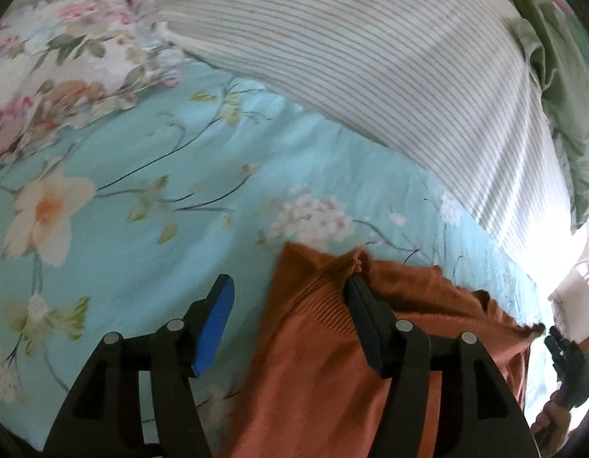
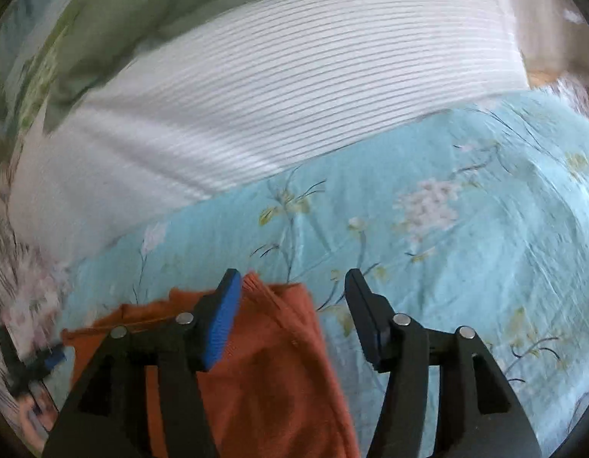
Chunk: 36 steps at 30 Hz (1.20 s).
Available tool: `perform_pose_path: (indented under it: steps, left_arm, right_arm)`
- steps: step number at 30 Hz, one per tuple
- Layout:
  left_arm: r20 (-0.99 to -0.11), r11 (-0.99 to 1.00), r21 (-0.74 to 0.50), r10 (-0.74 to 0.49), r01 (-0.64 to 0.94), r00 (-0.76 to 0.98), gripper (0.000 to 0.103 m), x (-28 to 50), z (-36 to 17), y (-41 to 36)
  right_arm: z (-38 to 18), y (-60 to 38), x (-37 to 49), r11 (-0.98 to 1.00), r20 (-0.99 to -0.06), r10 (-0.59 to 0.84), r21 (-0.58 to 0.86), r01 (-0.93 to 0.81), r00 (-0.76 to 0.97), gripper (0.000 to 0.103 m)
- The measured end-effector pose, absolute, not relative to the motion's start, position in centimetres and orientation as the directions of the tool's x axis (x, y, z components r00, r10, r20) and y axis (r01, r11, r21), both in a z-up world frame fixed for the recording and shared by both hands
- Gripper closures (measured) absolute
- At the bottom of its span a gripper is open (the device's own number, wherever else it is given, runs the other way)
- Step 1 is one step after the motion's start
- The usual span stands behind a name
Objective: Fold small clothes
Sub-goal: 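Fold the hem toward the collar with both grippers and release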
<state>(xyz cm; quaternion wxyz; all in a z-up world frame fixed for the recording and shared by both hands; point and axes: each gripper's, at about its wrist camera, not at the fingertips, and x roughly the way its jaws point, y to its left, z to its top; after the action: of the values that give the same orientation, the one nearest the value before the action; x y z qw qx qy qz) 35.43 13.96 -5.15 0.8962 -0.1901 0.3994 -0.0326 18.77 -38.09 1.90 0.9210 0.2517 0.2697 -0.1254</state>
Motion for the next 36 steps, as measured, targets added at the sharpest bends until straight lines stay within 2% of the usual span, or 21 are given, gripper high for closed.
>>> perform_pose_path:
  steps: [4,12,18,21,26,29,36]
  left_arm:
    - [-0.693,0.92,-0.377,-0.206,-0.104,0.691,0.042,33.2,-4.8,14.4]
    - [-0.671,0.871,-0.489,-0.34,-0.048,0.659,0.041,24.5,-6.2,12.7]
    - [-0.673,0.852,-0.523,-0.406,-0.009,0.619,0.041,18.3,-7.9,10.7]
    - [-0.681,0.841,-0.541,-0.436,-0.003,0.589,0.038,15.9,-8.8,10.2]
    - [-0.7,0.818,-0.574,-0.468,-0.035,0.54,0.037,14.9,-10.8,10.1]
    - [-0.678,0.798,-0.601,-0.48,-0.043,0.557,0.033,14.9,-11.1,10.2]
    - [-0.629,0.742,-0.662,-0.472,-0.107,0.618,0.033,17.8,-11.9,10.9]
  right_arm:
    - [2.1,-36.5,16.6,0.866,-0.561,-0.056,0.385,0.319,0.826,0.045]
    - [-3.2,-31.1,11.6,0.854,-0.607,0.097,0.458,0.248,0.788,0.042]
    - [-4.9,-28.5,7.8,0.846,-0.607,0.13,0.48,0.232,0.784,0.042]
    - [-5.1,-27.9,6.4,0.834,-0.6,0.144,0.502,0.23,0.787,0.038]
    - [-5.1,-26.9,5.1,0.824,-0.592,0.165,0.522,0.22,0.789,0.037]
    - [-5.0,-26.3,4.6,0.827,-0.591,0.176,0.523,0.207,0.787,0.037]
    - [-5.4,-25.4,4.8,0.824,-0.597,0.197,0.531,0.199,0.777,0.036]
